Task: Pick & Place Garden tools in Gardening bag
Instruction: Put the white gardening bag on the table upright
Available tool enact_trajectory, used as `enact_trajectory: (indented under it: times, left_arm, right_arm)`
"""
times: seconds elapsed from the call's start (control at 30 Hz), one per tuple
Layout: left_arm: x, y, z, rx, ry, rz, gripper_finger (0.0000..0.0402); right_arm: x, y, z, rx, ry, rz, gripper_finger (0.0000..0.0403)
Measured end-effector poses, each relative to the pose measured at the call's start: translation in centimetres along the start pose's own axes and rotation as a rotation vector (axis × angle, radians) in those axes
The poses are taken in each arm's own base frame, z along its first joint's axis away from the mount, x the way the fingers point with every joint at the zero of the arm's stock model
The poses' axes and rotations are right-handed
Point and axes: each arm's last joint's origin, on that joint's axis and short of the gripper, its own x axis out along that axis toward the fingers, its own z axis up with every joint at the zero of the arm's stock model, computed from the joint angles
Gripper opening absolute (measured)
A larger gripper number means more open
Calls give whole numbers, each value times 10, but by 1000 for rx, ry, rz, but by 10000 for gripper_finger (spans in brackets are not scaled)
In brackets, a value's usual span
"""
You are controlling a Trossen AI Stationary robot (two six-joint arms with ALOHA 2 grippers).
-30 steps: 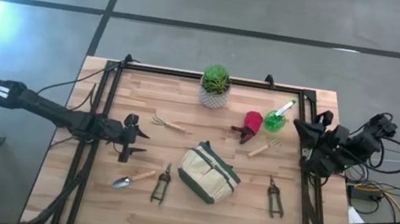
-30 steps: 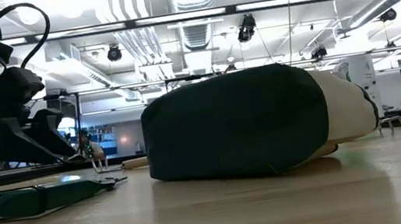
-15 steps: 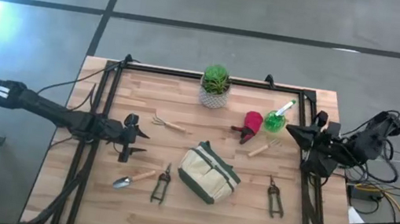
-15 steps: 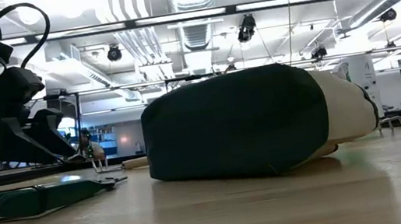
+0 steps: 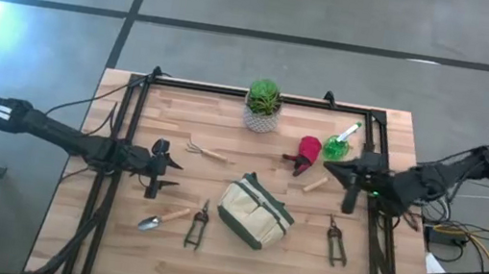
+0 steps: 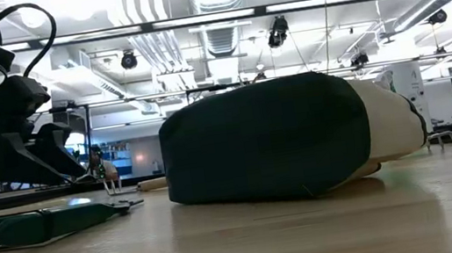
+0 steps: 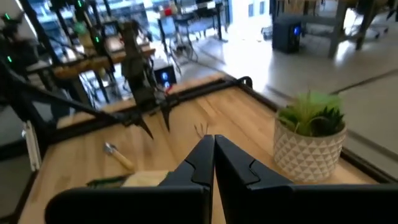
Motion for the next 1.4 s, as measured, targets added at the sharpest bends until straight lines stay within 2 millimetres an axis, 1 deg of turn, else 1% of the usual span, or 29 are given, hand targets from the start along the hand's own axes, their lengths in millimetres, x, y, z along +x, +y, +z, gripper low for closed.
enact_trajectory:
  times: [0.1, 0.23, 0.4, 0.57, 0.67, 0.77, 0.87, 0.97, 1.07, 1.13, 1.3, 1.4]
  left_arm:
    - [0, 0, 0, 0, 0, 0, 241]
    - [0, 0, 0, 0, -1, 0, 241]
    - [0, 0, 0, 0, -1, 0, 241]
    - [0, 0, 0, 0, -1, 0, 241]
    - [0, 0, 0, 0, -1, 0, 241]
    - [0, 0, 0, 0, -1, 0, 241]
    - [0, 0, 0, 0, -1, 0, 241]
    - [0, 0, 0, 0, -2, 0, 241]
    - [0, 0, 0, 0, -2, 1, 241]
    - [0, 0, 0, 0, -2, 0, 241]
    - [0, 0, 0, 0, -2, 0, 241]
    - [0, 0, 0, 0, -2, 0, 241]
  right_arm:
    - [23, -2, 1, 3, 83, 25, 8]
    - [49, -14, 7, 35, 184, 52, 8]
    - [70, -32, 11, 127, 332, 111, 8]
    - [87, -46, 0, 302, 507, 260, 8]
    - [97, -47, -10, 378, 580, 361, 8]
    - [108, -45, -16, 428, 611, 471, 8]
    - [117, -42, -20, 436, 609, 575, 8]
    - [128, -41, -26, 447, 643, 637, 8]
    - [137, -42, -35, 460, 706, 668, 8]
    - [143, -47, -43, 469, 745, 667, 8]
    - [154, -73, -56, 545, 779, 582, 8]
    - [158, -82, -61, 575, 789, 558, 8]
